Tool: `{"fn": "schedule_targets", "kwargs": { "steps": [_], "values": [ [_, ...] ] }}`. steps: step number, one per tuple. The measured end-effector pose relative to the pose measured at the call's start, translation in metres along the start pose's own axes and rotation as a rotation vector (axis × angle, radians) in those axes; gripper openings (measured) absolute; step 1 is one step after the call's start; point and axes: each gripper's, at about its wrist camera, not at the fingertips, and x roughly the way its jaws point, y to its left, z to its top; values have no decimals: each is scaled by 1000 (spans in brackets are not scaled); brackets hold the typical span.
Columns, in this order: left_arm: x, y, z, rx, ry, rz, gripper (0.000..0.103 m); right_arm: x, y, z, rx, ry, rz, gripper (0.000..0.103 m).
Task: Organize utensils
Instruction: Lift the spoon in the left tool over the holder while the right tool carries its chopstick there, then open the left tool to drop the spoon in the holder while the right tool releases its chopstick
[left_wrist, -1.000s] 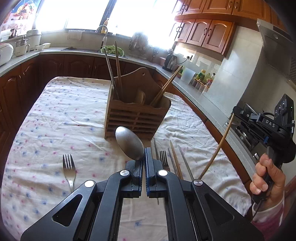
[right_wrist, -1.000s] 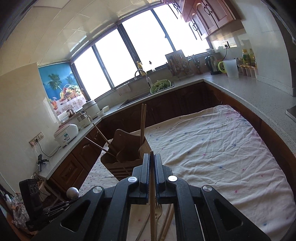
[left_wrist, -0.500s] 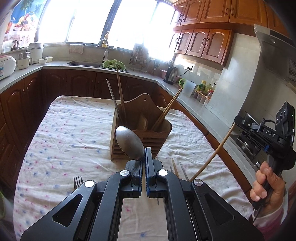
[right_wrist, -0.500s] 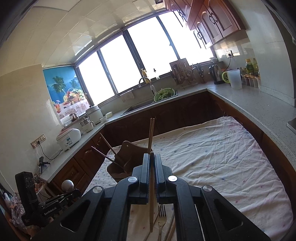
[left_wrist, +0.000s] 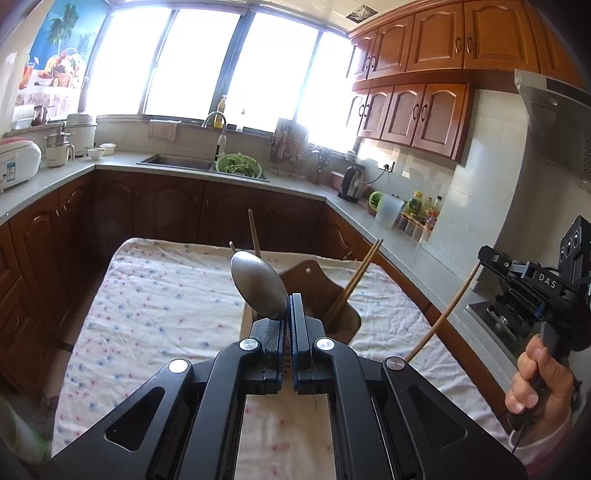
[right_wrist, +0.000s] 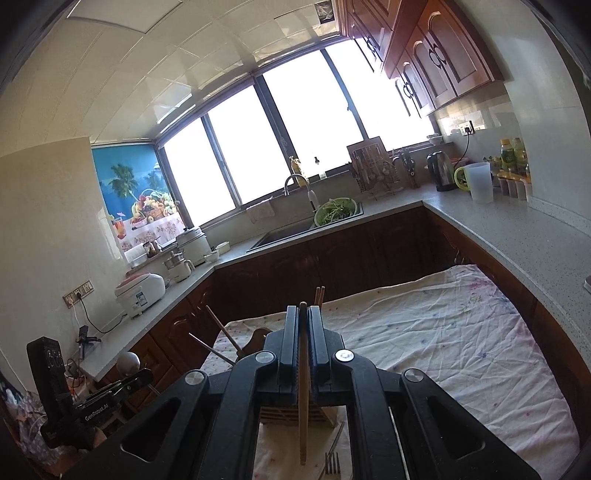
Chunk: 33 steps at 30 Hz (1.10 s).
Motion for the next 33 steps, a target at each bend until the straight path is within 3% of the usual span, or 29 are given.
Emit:
{"fn": "schedule_targets", "kwargs": {
  "steps": [8, 12, 19, 33],
  "values": [
    [29, 5, 47, 26, -84, 80, 2, 27, 14, 42, -21, -81, 15, 4],
    [56, 8, 52, 24, -75, 114, 2, 47, 16, 49, -30, -104, 7, 4],
    [100, 13, 24, 30, -24, 160, 2, 85, 8, 23, -20, -55, -5, 4],
    [142, 7, -29, 69, 82, 132, 2, 117, -10, -29, 13, 63, -18, 5]
  ]
}}
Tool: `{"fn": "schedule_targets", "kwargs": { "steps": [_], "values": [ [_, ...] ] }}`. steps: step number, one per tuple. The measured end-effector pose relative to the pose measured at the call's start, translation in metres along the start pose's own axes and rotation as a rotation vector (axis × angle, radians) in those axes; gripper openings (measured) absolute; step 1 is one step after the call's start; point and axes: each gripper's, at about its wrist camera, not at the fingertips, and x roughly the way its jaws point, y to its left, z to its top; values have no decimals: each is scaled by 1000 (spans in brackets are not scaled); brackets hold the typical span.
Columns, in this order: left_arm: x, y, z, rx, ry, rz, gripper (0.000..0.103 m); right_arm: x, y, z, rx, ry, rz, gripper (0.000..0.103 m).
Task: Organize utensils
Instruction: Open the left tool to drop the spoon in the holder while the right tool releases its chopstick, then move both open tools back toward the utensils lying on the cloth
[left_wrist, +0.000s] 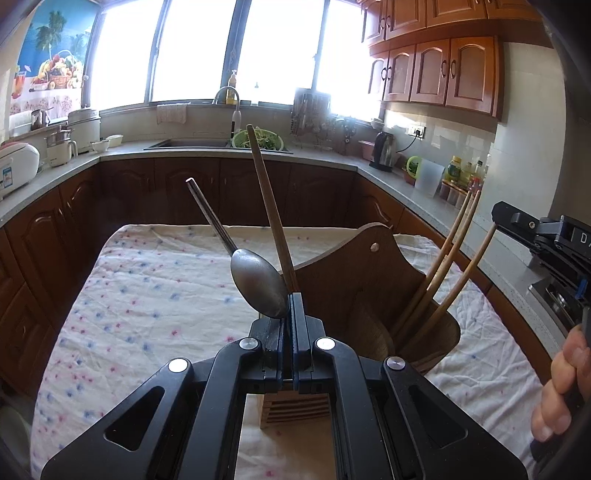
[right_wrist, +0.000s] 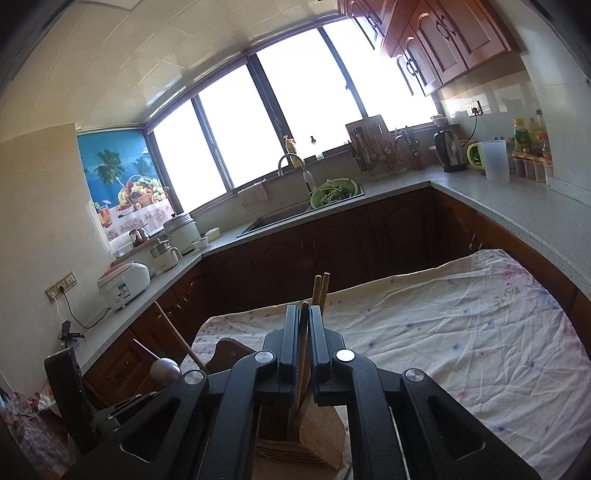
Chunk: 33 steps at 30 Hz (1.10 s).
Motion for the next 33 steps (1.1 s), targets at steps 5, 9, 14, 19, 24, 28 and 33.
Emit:
{"fn": "schedule_targets", "kwargs": {
  "steps": [5, 9, 14, 19, 24, 28, 33],
  "values": [
    [0, 1, 1, 0, 10, -3, 2, 2, -3, 3, 3, 14, -5, 5],
    [1, 1, 3, 1, 17, -2, 2, 3, -2, 3, 0, 18, -8, 5],
    [1, 4, 5, -10, 29, -8, 3, 5, -3, 4, 8, 29, -7, 10],
    [-6, 9, 4, -33, 22, 6, 34, -2, -4, 4, 18, 16, 9, 37],
    [-22, 15, 2, -67, 5, -3, 51, -14, -7, 5, 47, -7, 37, 60],
    [-41, 16, -3, -78, -19, 1, 69, -30, -10, 0, 58, -31, 49, 88],
    [-63, 18, -15, -104, -23, 8, 83, -54, -19, -14, 83, -37, 49, 96]
  ]
}}
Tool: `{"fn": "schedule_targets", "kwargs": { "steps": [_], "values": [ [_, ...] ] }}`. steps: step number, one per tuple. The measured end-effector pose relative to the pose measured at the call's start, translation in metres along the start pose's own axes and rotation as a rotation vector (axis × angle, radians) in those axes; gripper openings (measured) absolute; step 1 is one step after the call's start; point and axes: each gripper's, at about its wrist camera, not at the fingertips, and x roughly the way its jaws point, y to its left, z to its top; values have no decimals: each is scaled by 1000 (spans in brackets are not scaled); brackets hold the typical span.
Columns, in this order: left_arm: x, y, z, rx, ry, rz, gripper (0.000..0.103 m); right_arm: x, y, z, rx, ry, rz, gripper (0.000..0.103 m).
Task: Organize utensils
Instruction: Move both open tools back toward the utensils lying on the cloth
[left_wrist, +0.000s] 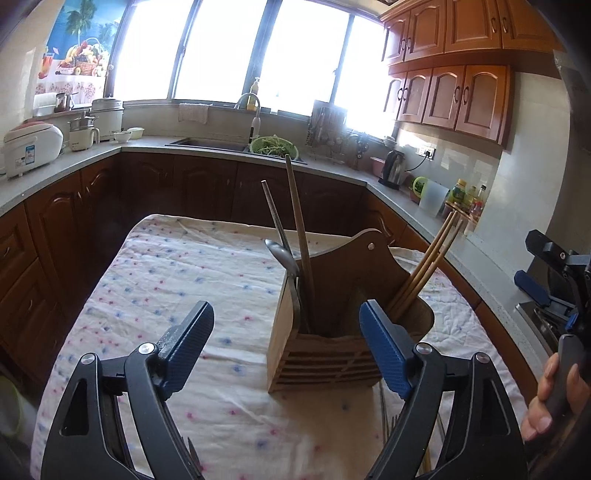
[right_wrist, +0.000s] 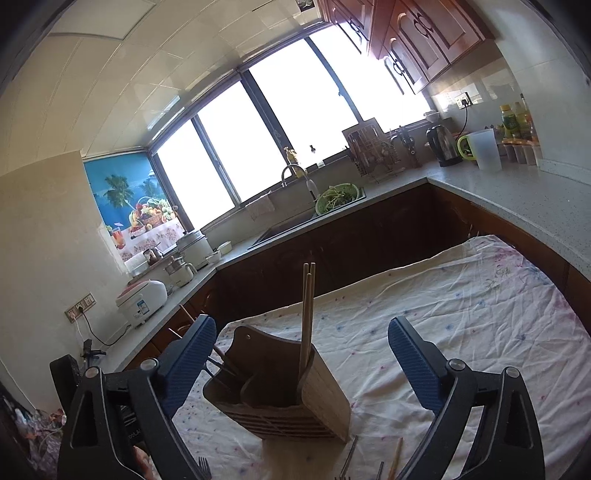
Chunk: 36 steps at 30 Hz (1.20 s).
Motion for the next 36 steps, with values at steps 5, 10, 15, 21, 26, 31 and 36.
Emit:
{"fn": "schedule_targets", "kwargs": {
  "steps": [5, 10, 15, 21, 26, 31, 36],
  "values": [
    [-17, 1, -18, -16, 29, -8, 85, -24, -17, -15, 36, 14, -35, 97],
    [-27, -3, -38, -14, 71, -15, 86, -50, -33, -35, 65, 44, -74, 98],
    [-34, -9, -59, -12, 115, -30, 87, -76, -47, -58, 77, 67, -121, 98],
    [-39, -24, -82, 17, 159, -46, 87, -99, -65, -82, 109, 95, -158, 98],
    [-40, -35, -96, 44, 192, -54, 87, -107, -71, -99, 113, 122, -179, 98],
    [-39, -44, -108, 72, 220, -66, 87, -108, -75, -108, 117, 144, -184, 98],
    [-33, -57, -119, 119, 260, -90, 87, -105, -75, -112, 109, 166, -185, 97]
  ]
}}
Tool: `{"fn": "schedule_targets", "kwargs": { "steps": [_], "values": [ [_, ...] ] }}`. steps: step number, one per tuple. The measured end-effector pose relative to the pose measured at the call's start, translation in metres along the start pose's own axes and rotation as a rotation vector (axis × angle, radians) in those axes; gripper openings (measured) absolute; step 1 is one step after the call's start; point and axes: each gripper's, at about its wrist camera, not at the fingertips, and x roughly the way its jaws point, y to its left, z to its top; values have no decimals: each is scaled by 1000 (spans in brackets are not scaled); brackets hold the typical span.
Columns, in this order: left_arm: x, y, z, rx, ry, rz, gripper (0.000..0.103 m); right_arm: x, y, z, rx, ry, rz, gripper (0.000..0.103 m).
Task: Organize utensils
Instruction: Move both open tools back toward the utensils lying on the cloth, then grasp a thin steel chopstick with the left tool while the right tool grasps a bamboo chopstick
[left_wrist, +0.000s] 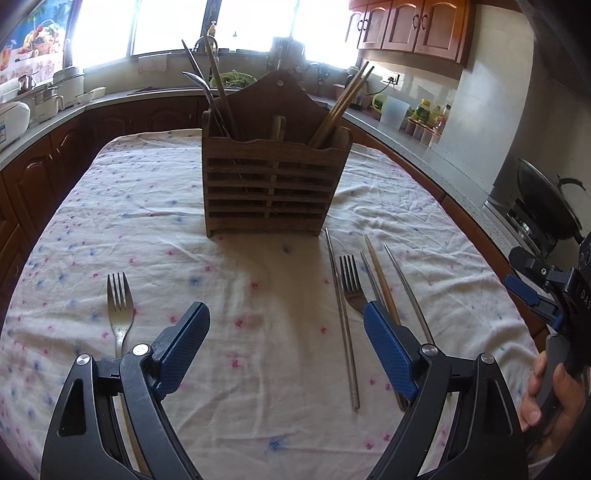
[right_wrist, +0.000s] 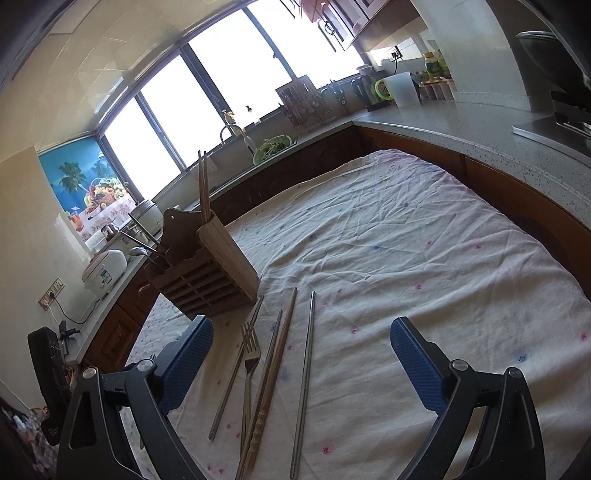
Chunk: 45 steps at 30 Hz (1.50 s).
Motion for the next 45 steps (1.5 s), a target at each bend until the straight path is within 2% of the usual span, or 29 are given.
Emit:
{"fn": "schedule_targets", "kwargs": {
  "steps": [3, 5, 7, 9, 12, 14, 16, 17, 18, 19, 21, 24, 26, 29, 31, 33, 37, 40, 45],
  "values": [
    [11, -12, -6, 47, 28, -10, 87, 3, 1, -2, -11, 11, -5, 95],
    [20, -21, -9, 85, 50, -17, 77, 7, 3, -3, -27, 24, -16, 85],
    [31, -30, -12, 119, 88, -27, 58, 14, 4, -4, -40, 52, -27, 63],
    [44, -38, -15, 146, 128, -33, 43, 23, 4, -6, -46, 87, -35, 50],
    [60, -46, -19, 178, 170, -47, 41, 36, 5, -9, -62, 131, -44, 44],
    [70, -50, -22, 204, 206, -32, 35, 43, 6, -11, -69, 149, -45, 39],
    [68, -55, -24, 240, 191, -1, 26, 48, 7, -12, -71, 161, -47, 35],
    [67, -54, -24, 243, 194, -2, 20, 50, 7, -12, -72, 165, -46, 34],
    [66, -53, -25, 242, 198, -8, 9, 51, 7, -12, -74, 169, -47, 32],
    [64, -51, -26, 242, 202, -11, 6, 53, 7, -12, -76, 174, -49, 31],
    [56, -47, -31, 244, 205, -21, 6, 58, 8, -13, -80, 186, -49, 26],
    [40, -44, -45, 259, 219, -28, 6, 63, 9, -14, -89, 204, -48, 23],
    [29, -44, -52, 268, 241, -31, 6, 65, 9, -15, -95, 214, -51, 22],
    [25, -38, -48, 227, 256, -47, 8, 72, 9, -14, -105, 230, -57, 22],
    [30, -36, -37, 211, 240, -32, 20, 79, 9, -12, -114, 241, -62, 23],
    [41, -36, -24, 198, 227, -31, 27, 87, 9, -10, -126, 253, -71, 23],
    [69, -46, -3, 211, 237, -50, 27, 105, 9, -5, -148, 275, -90, 23],
    [89, -55, 4, 247, 259, -36, 27, 119, 10, -2, -162, 295, -106, 23],
    [95, -45, 6, 233, 247, -3, 17, 138, 14, 0, -216, 322, -139, 21]
  ]
}}
